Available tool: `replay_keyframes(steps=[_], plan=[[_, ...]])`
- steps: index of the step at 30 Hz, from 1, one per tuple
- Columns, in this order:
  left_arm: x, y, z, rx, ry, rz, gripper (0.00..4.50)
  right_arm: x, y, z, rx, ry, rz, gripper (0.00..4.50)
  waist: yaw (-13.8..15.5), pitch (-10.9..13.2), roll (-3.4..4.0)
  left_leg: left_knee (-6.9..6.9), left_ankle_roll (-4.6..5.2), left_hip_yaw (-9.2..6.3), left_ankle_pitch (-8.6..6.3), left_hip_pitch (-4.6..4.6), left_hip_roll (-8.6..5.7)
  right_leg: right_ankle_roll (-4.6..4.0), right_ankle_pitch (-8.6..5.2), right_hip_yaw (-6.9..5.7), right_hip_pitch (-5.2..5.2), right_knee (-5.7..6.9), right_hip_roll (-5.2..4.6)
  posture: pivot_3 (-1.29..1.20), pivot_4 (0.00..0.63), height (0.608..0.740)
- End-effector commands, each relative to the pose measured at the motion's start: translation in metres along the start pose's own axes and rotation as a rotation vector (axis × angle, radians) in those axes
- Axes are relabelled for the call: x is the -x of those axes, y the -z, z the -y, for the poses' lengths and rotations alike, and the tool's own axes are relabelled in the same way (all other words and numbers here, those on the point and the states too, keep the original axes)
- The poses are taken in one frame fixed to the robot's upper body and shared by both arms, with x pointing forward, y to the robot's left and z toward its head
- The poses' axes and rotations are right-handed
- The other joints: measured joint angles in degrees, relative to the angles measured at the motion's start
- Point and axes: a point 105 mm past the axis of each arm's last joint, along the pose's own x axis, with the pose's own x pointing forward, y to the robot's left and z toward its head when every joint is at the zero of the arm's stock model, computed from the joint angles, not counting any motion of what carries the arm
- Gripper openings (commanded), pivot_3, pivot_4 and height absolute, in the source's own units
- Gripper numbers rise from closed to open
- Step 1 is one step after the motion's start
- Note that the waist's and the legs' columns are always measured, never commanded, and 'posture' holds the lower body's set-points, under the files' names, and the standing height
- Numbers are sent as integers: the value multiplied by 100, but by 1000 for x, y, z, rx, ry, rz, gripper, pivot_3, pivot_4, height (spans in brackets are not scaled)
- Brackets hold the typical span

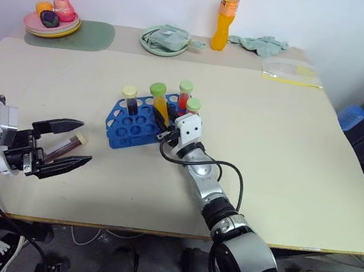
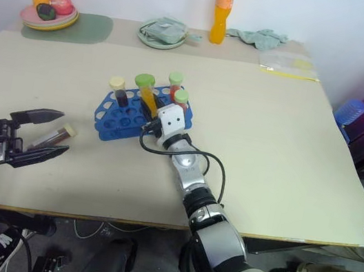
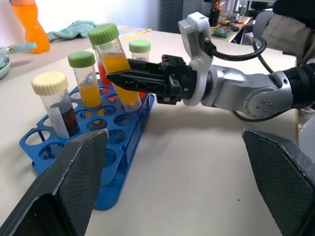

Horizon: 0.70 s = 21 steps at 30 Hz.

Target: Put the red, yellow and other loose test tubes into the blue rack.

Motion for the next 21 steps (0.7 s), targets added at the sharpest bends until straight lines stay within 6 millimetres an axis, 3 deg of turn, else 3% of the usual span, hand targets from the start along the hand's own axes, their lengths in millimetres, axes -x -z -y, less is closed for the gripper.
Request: replay_keyframes(steps=[1,21], plan=[[0,-10,1,-36,3,20,4500,-17,-7,-60,-161,-65,42,762,-4,0,0,-1,0,0,0,0,0,0,0,0,-1,0,0,0,150,740],[-2,-11,2,-37,1,23,4500,-32,-28,-69,-140,-86,91,762,-2,0,0,-5,0,0,0,0,0,-1,-1,0,-4,-1,0,0,150,740]])
